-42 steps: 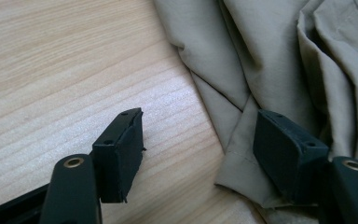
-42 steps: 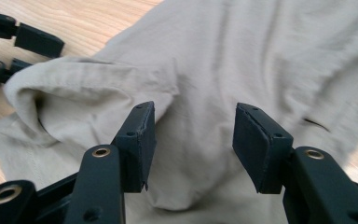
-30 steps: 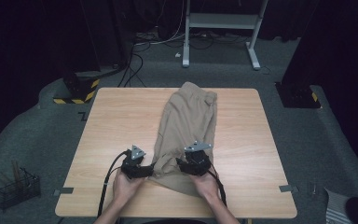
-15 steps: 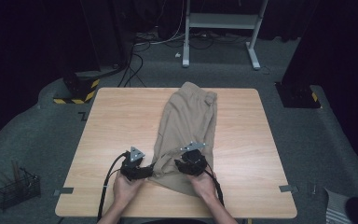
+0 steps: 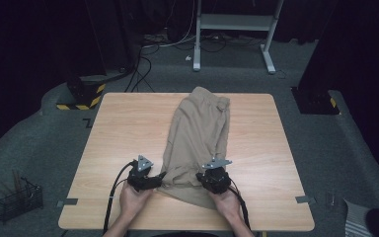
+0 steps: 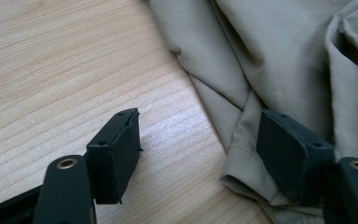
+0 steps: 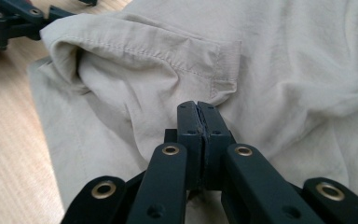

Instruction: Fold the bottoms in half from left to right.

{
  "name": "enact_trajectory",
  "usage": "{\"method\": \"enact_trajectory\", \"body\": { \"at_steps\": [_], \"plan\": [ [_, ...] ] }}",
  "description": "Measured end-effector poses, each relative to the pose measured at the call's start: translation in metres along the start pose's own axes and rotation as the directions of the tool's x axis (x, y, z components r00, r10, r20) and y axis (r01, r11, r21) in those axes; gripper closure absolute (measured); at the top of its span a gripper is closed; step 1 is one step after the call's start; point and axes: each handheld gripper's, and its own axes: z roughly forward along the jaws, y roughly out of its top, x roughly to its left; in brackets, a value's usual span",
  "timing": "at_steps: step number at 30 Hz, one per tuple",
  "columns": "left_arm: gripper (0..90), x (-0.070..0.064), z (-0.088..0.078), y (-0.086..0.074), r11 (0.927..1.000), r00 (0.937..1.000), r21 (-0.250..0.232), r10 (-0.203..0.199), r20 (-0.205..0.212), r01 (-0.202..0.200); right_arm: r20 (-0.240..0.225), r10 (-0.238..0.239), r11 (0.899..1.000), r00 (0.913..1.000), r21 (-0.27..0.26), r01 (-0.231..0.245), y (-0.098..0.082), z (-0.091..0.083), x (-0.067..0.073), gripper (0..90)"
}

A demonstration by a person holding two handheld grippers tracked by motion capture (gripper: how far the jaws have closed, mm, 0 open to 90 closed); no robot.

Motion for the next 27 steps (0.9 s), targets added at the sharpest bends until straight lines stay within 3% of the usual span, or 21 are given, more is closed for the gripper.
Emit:
{"method": "enact_trajectory", "body": {
  "at_steps": [8, 16, 18, 22, 25, 27],
  "plan": [
    [30.4, 0.0, 0.0, 0.0, 1.0, 1.0, 0.0, 0.0, 0.0, 0.0, 0.016, -0.012, 0.998, 0.9998, -0.061, 0.013, -0.019, -0.029, -0.003, 88.5],
    [29.7, 0.0, 0.0, 0.0, 1.0, 1.0, 0.001, 0.001, 0.003, -0.001, 0.013, 0.021, 0.999, 0.9997, -0.037, -0.02, -0.05, -0.036, -0.011, 84.4],
    [30.2, 0.0, 0.0, 0.0, 0.9999, 0.9999, -0.002, -0.013, 0.011, 0.013, 0.009, 0.037, 0.999, 0.9993, -0.033, -0.037, -0.051, -0.037, -0.011, 77.6],
    [34.2, 0.0, -0.002, 0.003, 0.9999, 0.9995, 0.007, -0.016, 0.028, 0.016, 0.001, 0.075, 0.994, 0.9972, -0.077, -0.075, -0.046, -0.044, -0.014, 67.0],
    [36.8, -0.009, -0.008, 0.015, 0.9982, 0.9989, -0.04, 0.045, 0.012, -0.044, -0.003, 0.093, 0.989, 0.9956, -0.112, -0.093, -0.035, -0.049, -0.016, 64.2],
    [37.4, -0.013, -0.008, 0.027, 0.997, 0.9977, -0.051, 0.06, 0.032, -0.058, -0.001, 0.096, 0.988, 0.9954, -0.124, -0.095, -0.027, -0.045, -0.017, 63.4]
  ]
}}
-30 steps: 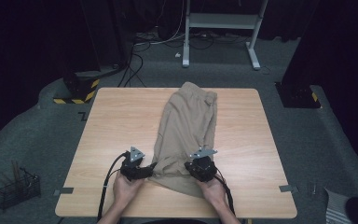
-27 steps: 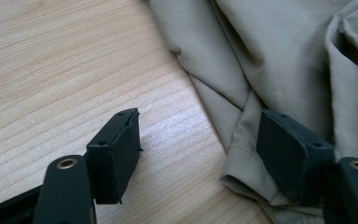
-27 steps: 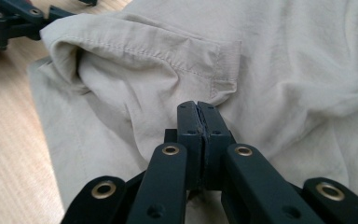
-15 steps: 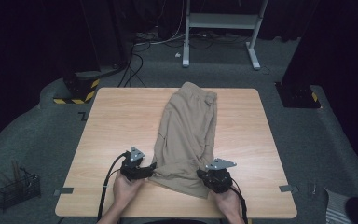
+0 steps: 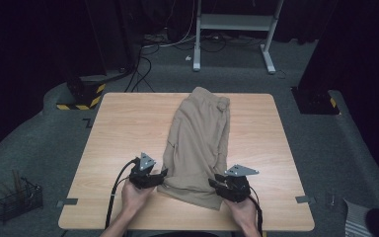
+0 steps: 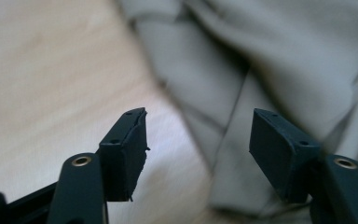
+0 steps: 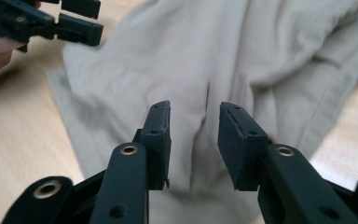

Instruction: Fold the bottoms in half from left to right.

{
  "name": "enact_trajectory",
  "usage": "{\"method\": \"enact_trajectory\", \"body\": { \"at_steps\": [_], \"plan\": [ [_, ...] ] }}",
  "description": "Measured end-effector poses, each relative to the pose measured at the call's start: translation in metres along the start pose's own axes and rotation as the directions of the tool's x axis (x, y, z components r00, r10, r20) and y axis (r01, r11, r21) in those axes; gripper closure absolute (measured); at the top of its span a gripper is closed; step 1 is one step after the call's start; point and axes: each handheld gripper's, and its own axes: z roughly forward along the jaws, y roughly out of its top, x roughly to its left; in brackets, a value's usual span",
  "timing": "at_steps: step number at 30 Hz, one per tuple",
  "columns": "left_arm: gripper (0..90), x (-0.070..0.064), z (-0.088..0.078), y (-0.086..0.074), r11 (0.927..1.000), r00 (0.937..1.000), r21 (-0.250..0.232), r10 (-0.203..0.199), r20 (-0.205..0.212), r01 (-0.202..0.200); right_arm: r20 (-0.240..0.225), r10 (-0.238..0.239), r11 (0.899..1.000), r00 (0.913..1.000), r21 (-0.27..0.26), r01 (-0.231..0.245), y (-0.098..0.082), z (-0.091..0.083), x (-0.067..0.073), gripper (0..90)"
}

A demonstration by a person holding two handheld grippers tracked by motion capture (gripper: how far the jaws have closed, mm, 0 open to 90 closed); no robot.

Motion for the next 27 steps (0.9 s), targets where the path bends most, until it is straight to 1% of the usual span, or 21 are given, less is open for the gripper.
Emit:
{"method": "enact_trajectory", "body": {
  "at_steps": [1, 3, 4, 5, 6, 7, 8, 9, 10, 11, 12, 13, 15, 16, 17, 20, 22, 25, 27],
  "plan": [
    [37.8, -0.001, 0.002, 0.005, 1.0, 0.9999, 0.005, 0.004, 0.012, -0.004, -0.001, 0.0, 1.0, 1.0, 0.004, 0.0, 0.004, 0.004, 0.001, 62.9],
    [39.9, -0.002, 0.011, 0.012, 0.9997, 0.9997, 0.022, 0.008, 0.024, -0.009, 0.008, -0.025, 0.999, 0.9997, 0.032, 0.025, 0.01, 0.016, 0.004, 62.7],
    [42.4, -0.002, 0.016, 0.013, 0.9991, 0.9996, 0.041, 0.01, 0.028, -0.011, 0.016, -0.044, 0.998, 0.9989, 0.045, 0.043, 0.013, 0.023, 0.005, 62.6],
    [44.7, -0.002, 0.022, 0.014, 0.9978, 0.9996, 0.065, 0.013, 0.027, -0.015, 0.021, -0.042, 0.997, 0.9989, 0.065, 0.041, 0.014, 0.029, 0.005, 62.1],
    [47.6, -0.002, 0.027, 0.014, 0.996, 0.9994, 0.088, 0.011, 0.034, -0.014, 0.027, -0.041, 0.995, 0.9988, 0.087, 0.038, 0.015, 0.037, 0.003, 62.2],
    [51.1, -0.002, 0.031, 0.013, 0.994, 0.9991, 0.107, 0.018, 0.039, -0.023, 0.033, -0.035, 0.994, 0.9989, 0.105, 0.031, 0.015, 0.043, 0.001, 63.2],
    [54.4, -0.002, 0.034, 0.011, 0.9921, 0.9988, 0.122, 0.021, 0.044, -0.026, 0.03, -0.02, 0.993, 0.9993, 0.12, 0.017, 0.015, 0.047, 0.0, 66.9],
    [57.3, -0.002, 0.035, 0.01, 0.993, 0.9983, 0.115, 0.017, 0.055, -0.024, 0.02, -0.025, 0.991, 0.9995, 0.131, 0.023, 0.014, 0.05, -0.001, 72.6],
    [61.8, -0.001, 0.034, 0.009, 0.9932, 0.9978, 0.115, 0.014, 0.064, -0.021, 0.011, -0.032, 0.991, 0.9994, 0.128, 0.031, 0.013, 0.05, -0.001, 79.9],
    [66.1, -0.001, 0.034, 0.009, 0.993, 0.9973, 0.117, 0.004, 0.074, -0.013, 0.008, -0.046, 0.993, 0.9989, 0.11, 0.045, 0.012, 0.047, 0.001, 85.6],
    [70.0, -0.001, 0.033, 0.009, 0.9927, 0.997, 0.119, 0.008, 0.077, -0.018, -0.002, -0.059, 0.994, 0.9982, 0.089, 0.059, 0.011, 0.043, 0.002, 86.6],
    [74.0, -0.002, 0.033, 0.009, 0.9924, 0.9967, 0.119, 0.021, 0.078, -0.03, -0.007, -0.065, 0.995, 0.9979, 0.078, 0.065, 0.01, 0.039, 0.003, 87.1],
    [81.0, -0.002, 0.032, 0.01, 0.9918, 0.9957, 0.118, 0.039, 0.084, -0.049, -0.005, -0.094, 0.994, 0.9955, 0.056, 0.094, 0.008, 0.029, 0.005, 87.4],
    [85.0, -0.003, 0.031, 0.01, 0.9912, 0.9957, 0.12, 0.046, 0.081, -0.055, -0.007, -0.1, 0.994, 0.995, 0.05, 0.1, 0.006, 0.024, 0.006, 87.5],
    [88.5, -0.003, 0.03, 0.009, 0.9913, 0.9957, 0.121, 0.041, 0.083, -0.051, -0.005, -0.106, 0.993, 0.9944, 0.048, 0.106, 0.004, 0.019, 0.006, 87.5],
    [89.9, -0.001, 0.025, 0.006, 0.9935, 0.9957, 0.11, 0.02, 0.091, -0.03, -0.017, -0.116, 0.992, 0.9932, 0.042, 0.116, -0.008, 0.004, 0.005, 87.4],
    [90.0, 0.001, 0.019, 0.002, 0.9951, 0.9952, 0.098, -0.003, 0.098, -0.007, -0.024, -0.121, 0.991, 0.9923, 0.048, 0.122, -0.018, -0.004, 0.005, 87.2],
    [90.0, 0.005, 0.008, -0.003, 0.9966, 0.9934, 0.079, -0.031, 0.11, 0.022, -0.04, -0.129, 0.99, 0.9909, 0.06, 0.131, -0.032, -0.012, 0.006, 86.5],
    [90.0, 0.007, 0.0, -0.006, 0.9975, 0.992, 0.063, -0.04, 0.119, 0.033, -0.05, -0.128, 0.991, 0.9905, 0.043, 0.13, -0.036, -0.016, 0.006, 84.8]
  ]
}}
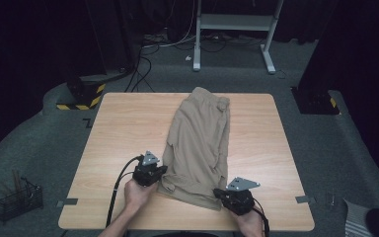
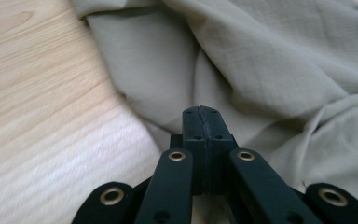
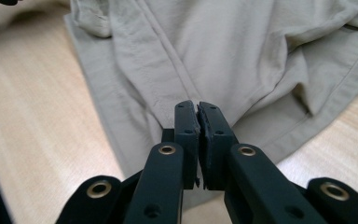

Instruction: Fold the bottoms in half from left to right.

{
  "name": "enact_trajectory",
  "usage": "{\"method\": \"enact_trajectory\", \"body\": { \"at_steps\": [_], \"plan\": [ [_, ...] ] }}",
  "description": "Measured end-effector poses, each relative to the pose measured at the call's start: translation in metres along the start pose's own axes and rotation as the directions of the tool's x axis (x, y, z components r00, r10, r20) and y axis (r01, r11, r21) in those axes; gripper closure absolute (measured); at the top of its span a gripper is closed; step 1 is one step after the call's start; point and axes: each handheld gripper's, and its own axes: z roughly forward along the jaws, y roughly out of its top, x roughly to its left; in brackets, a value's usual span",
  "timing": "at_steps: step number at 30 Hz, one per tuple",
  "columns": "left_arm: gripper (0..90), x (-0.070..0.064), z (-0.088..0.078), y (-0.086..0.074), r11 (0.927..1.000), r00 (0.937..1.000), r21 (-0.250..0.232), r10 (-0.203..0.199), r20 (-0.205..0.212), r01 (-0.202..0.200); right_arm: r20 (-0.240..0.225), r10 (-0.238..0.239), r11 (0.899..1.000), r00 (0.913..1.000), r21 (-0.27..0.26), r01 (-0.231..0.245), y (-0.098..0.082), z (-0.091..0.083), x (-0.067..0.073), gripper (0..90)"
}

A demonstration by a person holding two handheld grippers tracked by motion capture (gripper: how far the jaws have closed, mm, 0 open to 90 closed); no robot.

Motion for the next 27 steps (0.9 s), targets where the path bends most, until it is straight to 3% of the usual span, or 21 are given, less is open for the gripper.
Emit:
{"method": "enact_trajectory", "body": {
  "at_steps": [3, 5, 7, 12, 15, 17, 22, 25, 27],
  "plan": [
    [88.8, 0.003, -0.011, -0.001, 0.9995, 0.9998, -0.025, -0.02, 0.01, 0.02, 0.007, 0.031, 0.998, 0.9995, -0.047, -0.03, 0.005, -0.007, -0.003, 76.4],
    [80.8, 0.005, -0.015, 0.0, 0.9983, 0.9988, -0.037, -0.044, 0.02, 0.045, 0.013, 0.073, 0.993, 0.9973, -0.095, -0.071, 0.011, -0.011, -0.01, 71.9],
    [71.3, 0.004, -0.015, 0.001, 0.9982, 0.9981, -0.034, -0.047, 0.04, 0.049, 0.056, 0.109, 0.988, 0.9925, -0.112, -0.102, 0.018, -0.01, -0.016, 68.9],
    [51.7, -0.013, -0.01, -0.004, 0.9998, 0.9989, 0.02, 0.004, 0.048, -0.005, 0.13, 0.164, 0.986, 0.9778, -0.057, -0.158, 0.029, 0.012, -0.029, 65.2],
    [43.2, -0.02, -0.009, -0.011, 0.9968, 0.9986, 0.063, 0.048, 0.022, -0.049, 0.146, 0.153, 0.988, 0.9774, -0.013, -0.153, 0.032, 0.025, -0.03, 65.1],
    [41.1, -0.02, -0.01, -0.014, 0.9965, 0.9986, 0.069, 0.046, 0.027, -0.047, 0.146, 0.15, 0.988, 0.9779, 0.013, -0.154, 0.033, 0.031, -0.03, 69.0],
    [42.9, -0.017, -0.012, -0.012, 0.9969, 0.9984, 0.068, 0.035, 0.043, -0.038, 0.144, 0.113, 0.992, 0.9831, 0.035, -0.119, 0.037, 0.035, -0.03, 88.4],
    [61.0, -0.022, -0.014, -0.014, 0.9954, 0.9971, 0.066, 0.067, 0.037, -0.069, 0.154, 0.111, 0.994, 0.9818, 0.001, -0.112, 0.04, 0.026, -0.03, 89.4],
    [73.2, -0.022, -0.015, -0.016, 0.9964, 0.9973, 0.059, 0.059, 0.044, -0.061, 0.17, 0.112, 0.994, 0.9791, -0.026, -0.109, 0.043, 0.018, -0.031, 89.6]
  ]
}}
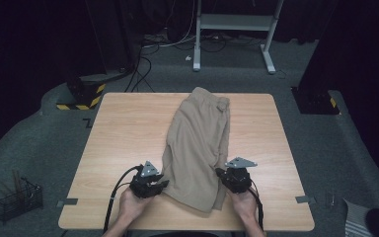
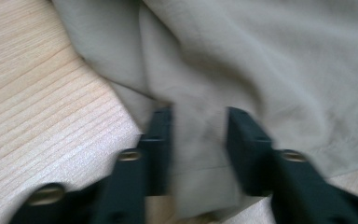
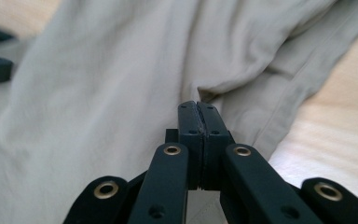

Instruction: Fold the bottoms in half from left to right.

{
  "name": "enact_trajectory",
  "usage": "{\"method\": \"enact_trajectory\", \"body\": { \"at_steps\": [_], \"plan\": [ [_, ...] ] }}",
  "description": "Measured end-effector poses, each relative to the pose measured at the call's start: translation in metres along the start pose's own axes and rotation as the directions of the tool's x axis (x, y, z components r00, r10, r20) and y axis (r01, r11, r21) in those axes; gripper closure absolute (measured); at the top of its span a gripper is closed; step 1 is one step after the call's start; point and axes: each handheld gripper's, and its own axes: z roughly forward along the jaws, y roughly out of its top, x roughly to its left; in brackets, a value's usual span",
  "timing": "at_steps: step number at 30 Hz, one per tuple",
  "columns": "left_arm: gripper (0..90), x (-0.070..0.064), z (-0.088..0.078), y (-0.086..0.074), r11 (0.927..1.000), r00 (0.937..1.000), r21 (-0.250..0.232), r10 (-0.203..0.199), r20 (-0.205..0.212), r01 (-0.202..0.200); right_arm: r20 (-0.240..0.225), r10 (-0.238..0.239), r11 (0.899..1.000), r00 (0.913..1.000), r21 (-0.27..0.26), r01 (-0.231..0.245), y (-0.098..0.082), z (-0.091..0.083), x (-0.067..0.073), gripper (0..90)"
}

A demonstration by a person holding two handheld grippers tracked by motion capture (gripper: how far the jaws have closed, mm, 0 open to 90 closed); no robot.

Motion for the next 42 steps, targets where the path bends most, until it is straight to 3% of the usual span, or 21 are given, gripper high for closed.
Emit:
{"method": "enact_trajectory", "body": {
  "at_steps": [2, 5, 6, 8, 11, 15, 20, 23, 26, 29, 32, 36, 38, 42],
  "plan": [
    [81.5, 0.0, -0.001, -0.001, 1.0, 1.0, -0.004, 0.008, -0.003, -0.008, 0.018, 0.003, 1.0, 0.9998, -0.017, -0.003, 0.003, -0.006, -0.004, 89.7],
    [83.0, 0.001, -0.002, -0.002, 0.9999, 0.9999, -0.005, -0.011, 0.001, 0.011, 0.037, 0.016, 1.0, 0.9992, -0.01, -0.016, 0.004, -0.006, -0.014, 89.5],
    [81.2, 0.003, -0.003, -0.001, 0.9996, 0.9997, -0.013, -0.024, 0.004, 0.024, 0.042, 0.022, 1.0, 0.9989, 0.005, -0.023, 0.003, -0.003, -0.016, 89.1],
    [68.7, 0.008, -0.005, 0.002, 0.9979, 0.9985, -0.035, -0.055, 0.004, 0.055, 0.045, 0.023, 0.999, 0.9987, 0.035, -0.025, 0.0, 0.003, -0.018, 87.1],
    [55.3, 0.018, -0.008, 0.008, 0.9926, 0.994, -0.061, -0.106, -0.025, 0.105, 0.035, 0.044, 0.998, 0.9984, 0.034, -0.045, -0.004, 0.003, -0.016, 77.1],
    [52.7, 0.032, -0.001, 0.017, 0.9862, 0.9851, -0.061, -0.158, -0.068, 0.154, 0.024, 0.054, 0.998, 0.9983, 0.022, -0.054, -0.002, -0.001, -0.013, 71.5],
    [53.1, 0.039, 0.022, 0.031, 0.9897, 0.9834, -0.037, -0.142, -0.114, 0.138, 0.018, 0.053, 0.997, 0.9984, 0.062, -0.054, -0.002, 0.009, -0.013, 75.5],
    [56.7, 0.04, 0.036, 0.037, 0.9902, 0.9841, -0.025, -0.14, -0.11, 0.138, 0.015, 0.04, 0.997, 0.9991, 0.071, -0.041, -0.003, 0.013, -0.013, 83.9],
    [71.2, 0.038, 0.048, 0.042, 0.9935, 0.9863, 0.021, -0.108, -0.125, 0.112, 0.015, 0.041, 0.997, 0.9991, 0.066, -0.042, -0.003, 0.012, -0.013, 88.4],
    [87.7, 0.034, 0.048, 0.046, 0.9973, 0.9891, 0.044, -0.053, -0.137, 0.059, 0.018, 0.028, 0.998, 0.9994, 0.052, -0.029, -0.002, 0.007, -0.013, 89.0],
    [89.8, 0.034, 0.041, 0.046, 0.9973, 0.9923, 0.056, -0.04, -0.117, 0.046, 0.024, 0.022, 0.999, 0.9995, 0.034, -0.022, 0.001, -0.001, -0.013, 89.1],
    [90.0, 0.037, 0.024, 0.039, 0.9976, 0.9928, 0.036, -0.055, -0.107, 0.059, 0.029, 0.025, 1.0, 0.9993, -0.001, -0.025, 0.005, -0.01, -0.017, 89.1],
    [90.0, 0.044, 0.016, 0.032, 0.9942, 0.9909, 0.023, -0.103, -0.087, 0.105, 0.043, 0.03, 1.0, 0.9986, -0.002, -0.03, 0.005, -0.012, -0.02, 89.1],
    [89.9, 0.057, 0.006, 0.019, 0.987, 0.9824, 0.018, -0.157, -0.101, 0.16, 0.054, 0.062, 0.998, 0.9966, 0.021, -0.063, 0.0, -0.009, -0.031, 88.9]
  ]
}}
